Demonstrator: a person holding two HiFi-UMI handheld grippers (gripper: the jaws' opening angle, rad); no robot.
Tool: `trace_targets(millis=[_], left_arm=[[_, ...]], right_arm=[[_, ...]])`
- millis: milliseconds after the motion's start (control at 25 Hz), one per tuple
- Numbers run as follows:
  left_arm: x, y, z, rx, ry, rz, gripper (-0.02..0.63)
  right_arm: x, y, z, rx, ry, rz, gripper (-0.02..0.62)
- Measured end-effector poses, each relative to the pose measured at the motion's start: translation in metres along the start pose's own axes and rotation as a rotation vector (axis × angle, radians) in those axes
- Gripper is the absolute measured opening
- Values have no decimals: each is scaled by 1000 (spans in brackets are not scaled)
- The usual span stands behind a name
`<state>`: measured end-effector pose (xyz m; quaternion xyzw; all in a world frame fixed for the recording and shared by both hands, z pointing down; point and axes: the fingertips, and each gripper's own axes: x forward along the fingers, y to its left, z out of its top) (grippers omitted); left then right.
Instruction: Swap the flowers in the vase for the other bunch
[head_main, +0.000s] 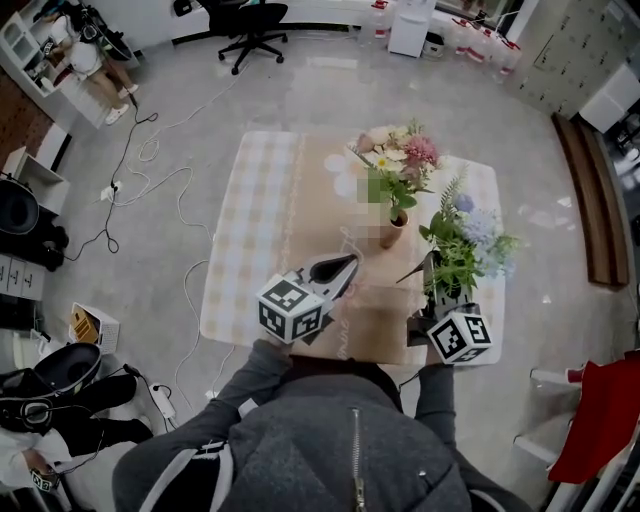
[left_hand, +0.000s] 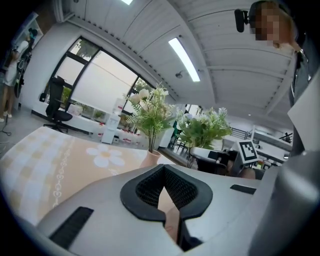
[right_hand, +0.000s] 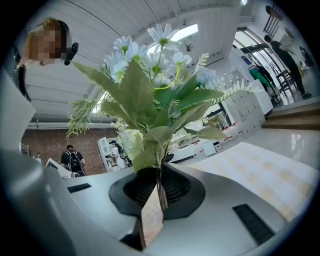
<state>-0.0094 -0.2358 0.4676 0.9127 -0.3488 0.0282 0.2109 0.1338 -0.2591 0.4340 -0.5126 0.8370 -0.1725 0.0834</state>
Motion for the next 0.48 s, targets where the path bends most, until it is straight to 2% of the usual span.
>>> trace_targets(millis=[480], left_arm=[[4,-3,-7,17,29,-19,9]], right_arm=[[-4,-5,-3,9,-4,-24,29]])
